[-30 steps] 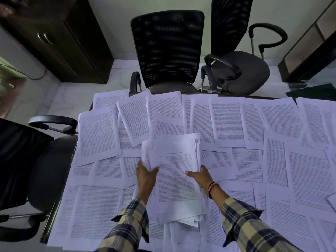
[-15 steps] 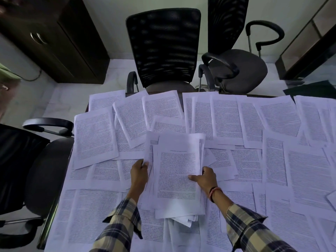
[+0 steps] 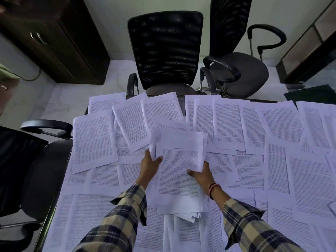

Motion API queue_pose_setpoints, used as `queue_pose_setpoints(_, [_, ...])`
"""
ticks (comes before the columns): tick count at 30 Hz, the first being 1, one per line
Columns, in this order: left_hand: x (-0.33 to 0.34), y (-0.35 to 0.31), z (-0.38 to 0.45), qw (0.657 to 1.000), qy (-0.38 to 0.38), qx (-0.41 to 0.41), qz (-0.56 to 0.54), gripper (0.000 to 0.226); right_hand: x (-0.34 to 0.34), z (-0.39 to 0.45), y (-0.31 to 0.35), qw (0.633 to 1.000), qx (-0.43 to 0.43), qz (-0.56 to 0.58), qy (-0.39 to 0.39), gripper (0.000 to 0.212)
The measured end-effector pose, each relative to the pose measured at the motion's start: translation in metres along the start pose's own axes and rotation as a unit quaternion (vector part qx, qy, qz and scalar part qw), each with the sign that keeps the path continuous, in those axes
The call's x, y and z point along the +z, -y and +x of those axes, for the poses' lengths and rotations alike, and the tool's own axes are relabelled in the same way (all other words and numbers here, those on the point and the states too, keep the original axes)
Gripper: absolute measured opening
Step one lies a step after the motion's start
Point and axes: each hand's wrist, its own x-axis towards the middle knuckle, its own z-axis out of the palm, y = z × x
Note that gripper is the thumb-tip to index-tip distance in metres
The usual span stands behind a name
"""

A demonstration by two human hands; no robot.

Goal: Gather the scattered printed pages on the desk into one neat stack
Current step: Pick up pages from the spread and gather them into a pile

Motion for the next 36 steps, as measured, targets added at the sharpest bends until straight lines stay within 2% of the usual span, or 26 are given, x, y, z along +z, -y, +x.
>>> queue_pose_setpoints(6, [-0.008,0.031,-0.020,0.991,0.071,-0.043,-0.103,0.039,-0.002,-0.006,-0.020,0.998,0.003,-0.003,0.061,0.057])
queue_pose_setpoints(9, [-0.019,0.043,-0.035,0.984,0.106,-0.068,-0.128,0.037,-0.005,-0.012,-0.032,0.995,0.007,-0.003,0.097,0.050])
queue_pose_setpoints(12, [-0.030,0.046,-0.053,0.979,0.118,-0.060,-0.153,0.038,-0.007,-0.025,-0.030,0.994,-0.018,0.007,0.105,0.046])
queue_pose_setpoints(16, [-0.046,0.041,-0.068,0.970,0.131,-0.009,-0.205,0.046,-0.019,-0.045,-0.011,0.991,-0.076,0.071,0.087,0.042])
queue_pose_setpoints(19, [-0.053,0.024,-0.076,0.966,0.137,0.032,-0.218,0.055,-0.033,-0.059,0.006,0.985,-0.125,0.085,0.078,0.044])
queue_pose_setpoints(24, [-0.046,-0.020,-0.089,0.961,0.134,0.111,-0.216,0.060,-0.073,-0.075,0.023,0.979,-0.182,0.088,0.035,0.034])
queue_pose_setpoints(28, [-0.024,-0.053,-0.102,0.949,0.157,0.157,-0.224,0.056,-0.109,-0.091,0.028,0.967,-0.231,0.106,-0.012,0.044])
queue_pose_setpoints(31, [-0.001,-0.073,-0.113,0.945,0.149,0.180,-0.230,0.054,-0.134,-0.102,0.027,0.956,-0.270,0.101,-0.052,0.040])
queue_pose_setpoints(36, [0.039,-0.097,-0.133,0.941,0.166,0.194,-0.221,0.049,-0.170,-0.116,0.010,0.944,-0.288,0.116,-0.111,0.031])
